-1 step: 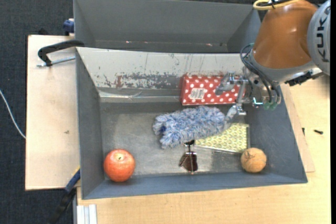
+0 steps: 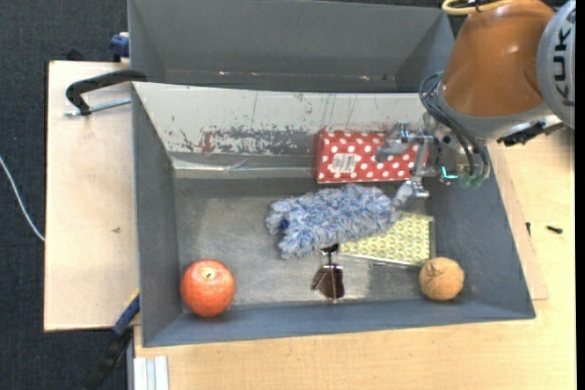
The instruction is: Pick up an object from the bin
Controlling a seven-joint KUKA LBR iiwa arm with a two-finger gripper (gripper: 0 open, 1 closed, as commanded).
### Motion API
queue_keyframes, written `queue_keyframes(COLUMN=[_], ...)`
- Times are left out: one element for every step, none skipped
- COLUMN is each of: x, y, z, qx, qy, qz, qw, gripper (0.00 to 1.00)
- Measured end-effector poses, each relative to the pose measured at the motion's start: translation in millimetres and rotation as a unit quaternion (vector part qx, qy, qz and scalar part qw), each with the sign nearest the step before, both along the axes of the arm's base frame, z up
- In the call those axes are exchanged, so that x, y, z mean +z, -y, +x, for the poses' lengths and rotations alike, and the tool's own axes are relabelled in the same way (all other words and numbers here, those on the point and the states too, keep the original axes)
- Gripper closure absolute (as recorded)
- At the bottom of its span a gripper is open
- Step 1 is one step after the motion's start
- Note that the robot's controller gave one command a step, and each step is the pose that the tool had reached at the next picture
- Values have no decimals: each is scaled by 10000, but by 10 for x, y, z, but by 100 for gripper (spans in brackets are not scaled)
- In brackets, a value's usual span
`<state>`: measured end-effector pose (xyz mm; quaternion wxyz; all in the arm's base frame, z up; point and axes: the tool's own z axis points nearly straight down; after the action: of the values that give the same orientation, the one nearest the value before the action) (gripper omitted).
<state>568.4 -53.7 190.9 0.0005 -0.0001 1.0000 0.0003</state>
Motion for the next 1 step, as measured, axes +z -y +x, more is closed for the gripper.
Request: queue_keyframes(x=[-379], y=[-25], z=[88], qx=[-144], qy=[47], qz=[-2], qw=[9999], gripper=[0])
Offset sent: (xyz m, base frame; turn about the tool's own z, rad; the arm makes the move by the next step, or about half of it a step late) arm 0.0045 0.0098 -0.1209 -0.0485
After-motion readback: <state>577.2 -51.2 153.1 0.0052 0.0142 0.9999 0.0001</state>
